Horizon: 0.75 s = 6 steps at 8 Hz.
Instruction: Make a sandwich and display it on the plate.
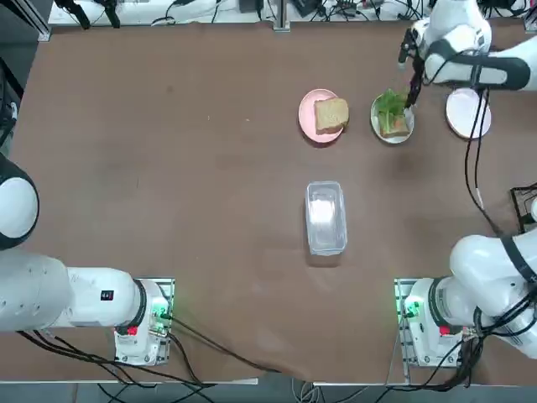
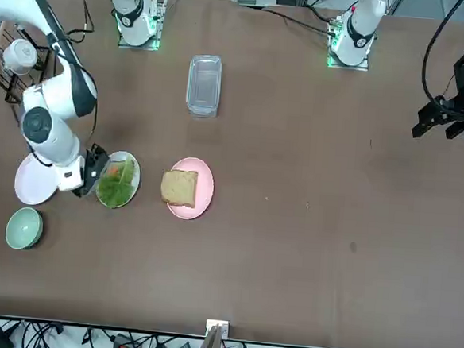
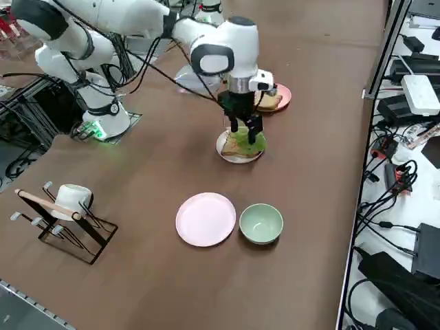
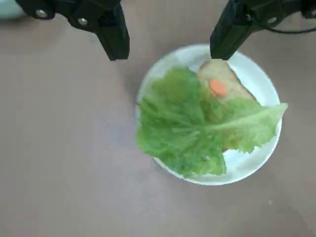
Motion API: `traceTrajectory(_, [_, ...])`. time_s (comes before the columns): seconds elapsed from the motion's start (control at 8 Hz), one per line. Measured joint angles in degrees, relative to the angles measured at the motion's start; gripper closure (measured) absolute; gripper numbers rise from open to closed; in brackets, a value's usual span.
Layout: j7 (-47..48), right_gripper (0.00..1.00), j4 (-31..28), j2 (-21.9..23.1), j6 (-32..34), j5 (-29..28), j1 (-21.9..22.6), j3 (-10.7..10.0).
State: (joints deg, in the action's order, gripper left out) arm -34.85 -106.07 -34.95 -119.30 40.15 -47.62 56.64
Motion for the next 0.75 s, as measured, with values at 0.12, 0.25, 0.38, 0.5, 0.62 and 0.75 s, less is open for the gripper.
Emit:
traceTrajectory(0.12, [0.00,0.00,5.28,0.70,4.93,-2.94,-0.21,1.05])
traceTrajectory(0.25, [-0.07,0.00,10.34,1.25,8.95,-5.76,-0.37,1.22])
traceTrajectory(0.38, [0.34,0.00,14.46,1.41,11.75,-8.40,-0.60,1.23])
traceTrajectory(0.5, [3.19,0.00,16.92,1.39,13.12,-11.57,-0.86,1.23])
traceTrajectory(0.62, [9.12,0.00,17.67,1.22,13.34,-15.98,-0.92,1.22])
traceTrajectory(0.75, [15.96,0.00,17.69,0.85,13.33,-20.96,-0.58,1.30])
